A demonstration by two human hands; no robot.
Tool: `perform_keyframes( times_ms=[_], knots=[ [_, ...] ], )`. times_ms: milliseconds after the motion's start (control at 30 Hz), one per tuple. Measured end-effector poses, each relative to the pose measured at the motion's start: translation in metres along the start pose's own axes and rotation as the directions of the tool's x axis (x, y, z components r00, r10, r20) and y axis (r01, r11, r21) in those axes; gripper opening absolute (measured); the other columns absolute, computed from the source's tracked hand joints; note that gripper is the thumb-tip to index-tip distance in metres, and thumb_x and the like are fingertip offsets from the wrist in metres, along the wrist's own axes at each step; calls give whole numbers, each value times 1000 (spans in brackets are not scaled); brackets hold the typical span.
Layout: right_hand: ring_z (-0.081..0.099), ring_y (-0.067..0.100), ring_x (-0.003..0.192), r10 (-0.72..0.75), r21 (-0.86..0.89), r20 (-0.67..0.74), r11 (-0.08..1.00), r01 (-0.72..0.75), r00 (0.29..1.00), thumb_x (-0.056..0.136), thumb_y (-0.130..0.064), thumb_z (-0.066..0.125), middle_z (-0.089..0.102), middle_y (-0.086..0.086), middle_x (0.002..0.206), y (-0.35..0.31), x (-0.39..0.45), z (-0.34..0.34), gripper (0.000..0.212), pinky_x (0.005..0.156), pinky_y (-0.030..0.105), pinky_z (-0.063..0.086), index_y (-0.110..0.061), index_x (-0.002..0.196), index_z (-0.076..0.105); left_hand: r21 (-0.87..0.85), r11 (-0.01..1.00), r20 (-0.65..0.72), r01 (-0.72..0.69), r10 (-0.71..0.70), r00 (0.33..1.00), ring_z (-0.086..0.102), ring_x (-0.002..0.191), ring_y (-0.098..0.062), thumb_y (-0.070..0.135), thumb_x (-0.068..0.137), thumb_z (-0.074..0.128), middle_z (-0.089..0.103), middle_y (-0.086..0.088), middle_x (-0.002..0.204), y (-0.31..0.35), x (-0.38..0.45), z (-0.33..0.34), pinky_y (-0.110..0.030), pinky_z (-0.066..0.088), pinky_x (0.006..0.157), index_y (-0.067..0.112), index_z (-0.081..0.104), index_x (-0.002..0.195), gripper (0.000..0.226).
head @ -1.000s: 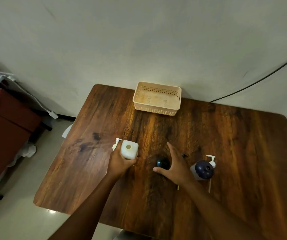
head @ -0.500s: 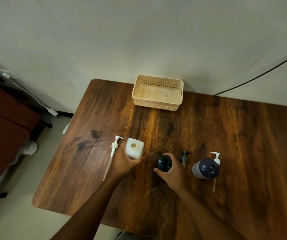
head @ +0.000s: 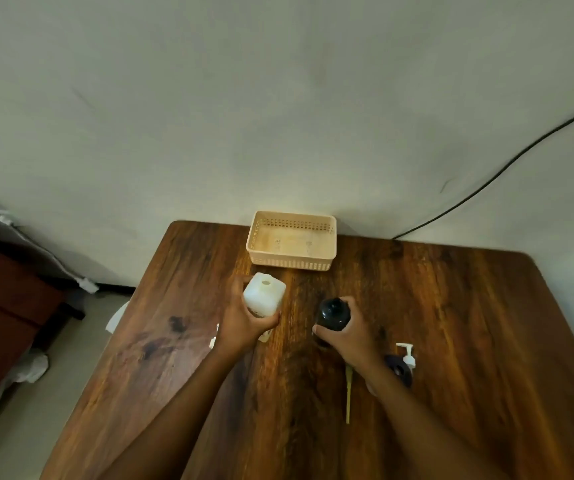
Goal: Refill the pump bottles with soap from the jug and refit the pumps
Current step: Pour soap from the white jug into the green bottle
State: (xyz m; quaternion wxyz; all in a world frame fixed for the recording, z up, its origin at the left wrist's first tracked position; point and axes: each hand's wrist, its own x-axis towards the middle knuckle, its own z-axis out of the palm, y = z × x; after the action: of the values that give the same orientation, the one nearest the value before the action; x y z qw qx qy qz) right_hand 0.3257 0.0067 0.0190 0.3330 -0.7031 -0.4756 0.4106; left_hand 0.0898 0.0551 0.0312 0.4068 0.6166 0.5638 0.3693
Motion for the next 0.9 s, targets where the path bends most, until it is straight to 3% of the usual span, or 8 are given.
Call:
perform_keyframes(
  times_ms=[133, 267, 467, 567, 767, 900],
  knots=[
    [49, 12, 120, -105, 58, -68, 992, 109, 992, 75, -27, 88, 51, -7, 131, -58, 5, -42, 73, 80, 13, 40, -26, 136, 47, -36, 988, -55, -149, 146, 988, 65, 100, -10, 18, 69, 95, 61, 9, 112, 66, 24, -12, -16, 55, 67, 20, 51, 127, 73],
    [45, 8, 119, -158, 26, -123, 986, 163, 980, 77, -24, 88, 49, -11, 127, -108, 15, -73, 72, 90, 19, 43, -23, 136, 47, 5, 968, -59, -252, 251, 966, 66, 98, -1, 58, 64, 88, 64, 17, 111, 115, 45, -27, -18, 58, 68, 37, 51, 123, 73],
    [60, 4, 101, -353, 5, -238, 931, 365, 905, 71, -38, 89, 63, -19, 112, -199, 22, -127, 64, 77, 11, 44, -34, 125, 54, 84, 908, -53, -412, 417, 908, 66, 95, -7, 40, 75, 89, 64, 14, 110, 215, 85, -50, -8, 50, 64, 33, 50, 125, 64],
    [60, -1, 100, -425, 10, -266, 897, 443, 865, 71, -39, 89, 62, -23, 109, -237, 16, -146, 60, 77, 12, 45, -37, 121, 55, 106, 874, -66, -474, 482, 874, 66, 95, -12, 42, 75, 88, 64, 10, 111, 255, 98, -58, -12, 50, 68, 31, 49, 126, 66],
    [62, 8, 105, -500, 9, -265, 854, 521, 824, 73, -40, 88, 64, -15, 114, -278, 8, -167, 60, 84, 21, 53, -36, 123, 54, 167, 818, -76, -551, 568, 820, 65, 92, -9, 50, 73, 86, 64, 13, 105, 306, 111, -69, -28, 58, 72, 36, 47, 121, 63],
    [62, 13, 106, -514, -16, -279, 847, 531, 811, 73, -40, 88, 65, -10, 117, -287, 5, -181, 62, 88, 27, 56, -33, 125, 55, 197, 785, -44, -588, 606, 794, 65, 93, -12, 45, 74, 87, 63, 9, 107, 326, 115, -75, -27, 58, 72, 36, 47, 122, 64]
  ],
)
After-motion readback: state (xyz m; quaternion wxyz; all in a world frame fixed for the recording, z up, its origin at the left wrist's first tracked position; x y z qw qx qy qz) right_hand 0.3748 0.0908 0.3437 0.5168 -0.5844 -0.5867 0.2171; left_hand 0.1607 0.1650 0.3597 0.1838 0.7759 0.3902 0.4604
